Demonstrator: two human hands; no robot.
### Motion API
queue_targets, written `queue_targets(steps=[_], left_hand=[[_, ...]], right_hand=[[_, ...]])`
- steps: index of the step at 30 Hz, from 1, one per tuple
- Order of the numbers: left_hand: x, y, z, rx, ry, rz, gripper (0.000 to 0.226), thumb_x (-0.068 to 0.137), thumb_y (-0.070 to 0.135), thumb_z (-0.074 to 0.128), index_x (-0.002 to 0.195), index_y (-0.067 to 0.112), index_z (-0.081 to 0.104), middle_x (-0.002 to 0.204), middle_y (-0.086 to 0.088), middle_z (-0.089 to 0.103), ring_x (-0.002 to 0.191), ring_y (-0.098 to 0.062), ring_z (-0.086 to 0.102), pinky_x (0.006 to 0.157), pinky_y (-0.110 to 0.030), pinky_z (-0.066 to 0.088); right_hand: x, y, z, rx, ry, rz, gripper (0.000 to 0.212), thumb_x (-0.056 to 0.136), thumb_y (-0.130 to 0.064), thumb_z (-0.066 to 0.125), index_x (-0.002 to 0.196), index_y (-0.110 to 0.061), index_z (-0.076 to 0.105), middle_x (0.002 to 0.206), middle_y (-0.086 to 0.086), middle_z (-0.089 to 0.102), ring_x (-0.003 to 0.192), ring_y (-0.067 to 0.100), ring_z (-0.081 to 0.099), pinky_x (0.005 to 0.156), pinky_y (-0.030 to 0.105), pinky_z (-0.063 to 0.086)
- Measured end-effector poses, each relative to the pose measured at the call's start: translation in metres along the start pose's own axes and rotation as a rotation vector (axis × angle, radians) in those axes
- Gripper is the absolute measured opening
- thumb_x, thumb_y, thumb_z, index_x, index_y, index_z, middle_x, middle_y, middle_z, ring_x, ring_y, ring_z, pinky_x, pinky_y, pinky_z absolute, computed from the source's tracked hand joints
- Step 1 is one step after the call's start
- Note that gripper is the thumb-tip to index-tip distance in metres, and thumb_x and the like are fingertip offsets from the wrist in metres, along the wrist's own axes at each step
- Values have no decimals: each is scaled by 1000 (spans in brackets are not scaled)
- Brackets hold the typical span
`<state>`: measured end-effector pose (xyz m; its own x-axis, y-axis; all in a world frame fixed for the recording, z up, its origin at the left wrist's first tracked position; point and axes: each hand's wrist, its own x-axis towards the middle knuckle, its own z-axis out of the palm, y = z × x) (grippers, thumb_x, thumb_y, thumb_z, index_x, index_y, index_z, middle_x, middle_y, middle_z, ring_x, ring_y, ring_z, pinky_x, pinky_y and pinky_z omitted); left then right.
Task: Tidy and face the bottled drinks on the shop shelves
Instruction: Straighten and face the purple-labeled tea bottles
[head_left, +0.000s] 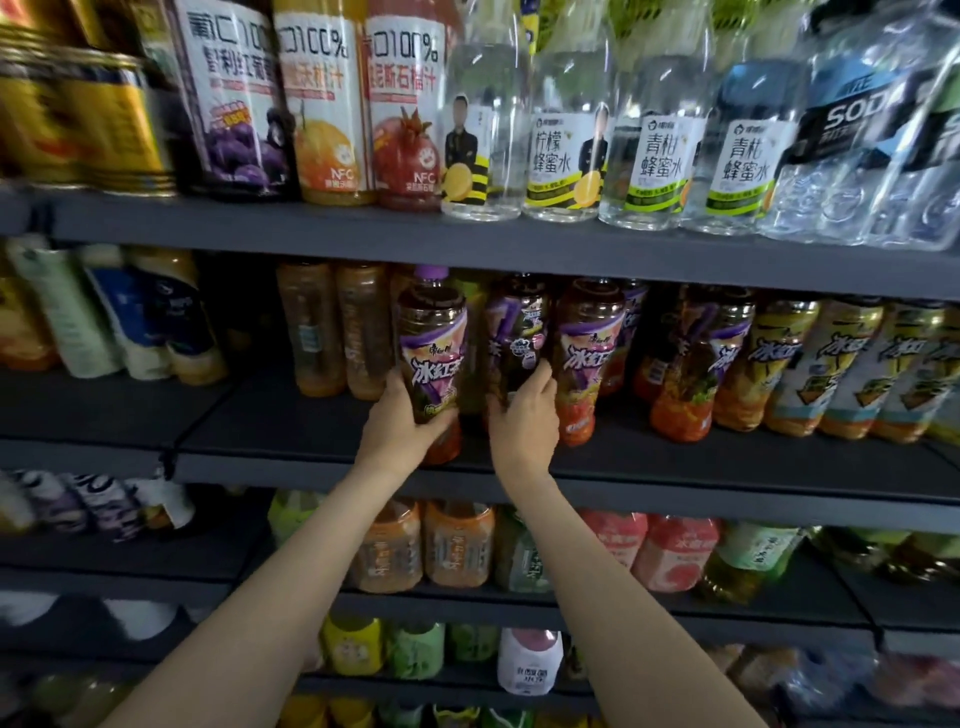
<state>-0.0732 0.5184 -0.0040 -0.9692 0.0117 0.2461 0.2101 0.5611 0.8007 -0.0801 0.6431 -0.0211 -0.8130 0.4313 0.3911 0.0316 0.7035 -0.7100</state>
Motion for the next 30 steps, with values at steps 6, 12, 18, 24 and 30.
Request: queue_targets(steps=[6,12,18,24,30], left_hand=[[-1,2,-3,-35,-20,-58,72,84,30,68,141,15,26,137,-9,47,127,-29,45,100,-38,37],[-6,12,6,-79,-63,81,66,79,28,73,134,18,39,131,-2,53,123,-22,48,98,-30,37],[-11,32,31,-81,-180,143,65,79,26,73,134,17,39,131,-1,53,122,-20,48,92,-22,35],[-13,37,42,-43,-181,148,72,77,32,74,137,17,35,135,-1,49,125,-19,46,95,-23,36],[-12,39,38,77,-154,185,67,71,37,79,127,15,51,125,-3,59,116,-20,54,96,-33,44]], right_hand=[[-29,12,-38,152,-49,-82,63,86,-18,68,137,-7,33,122,5,52,90,10,55,74,23,44],[-44,57,-84,198,184,-1,63,86,-10,67,138,-2,35,126,10,53,102,15,52,80,18,36],[-5,80,-111,65,172,96,61,90,-13,62,141,-3,31,136,15,44,113,28,52,85,32,40],[42,83,-100,-287,95,125,48,91,-30,61,127,-2,47,130,14,46,116,33,51,77,40,45],[61,85,-79,-351,77,128,29,95,-9,51,122,3,46,125,20,51,110,38,55,81,42,47]])
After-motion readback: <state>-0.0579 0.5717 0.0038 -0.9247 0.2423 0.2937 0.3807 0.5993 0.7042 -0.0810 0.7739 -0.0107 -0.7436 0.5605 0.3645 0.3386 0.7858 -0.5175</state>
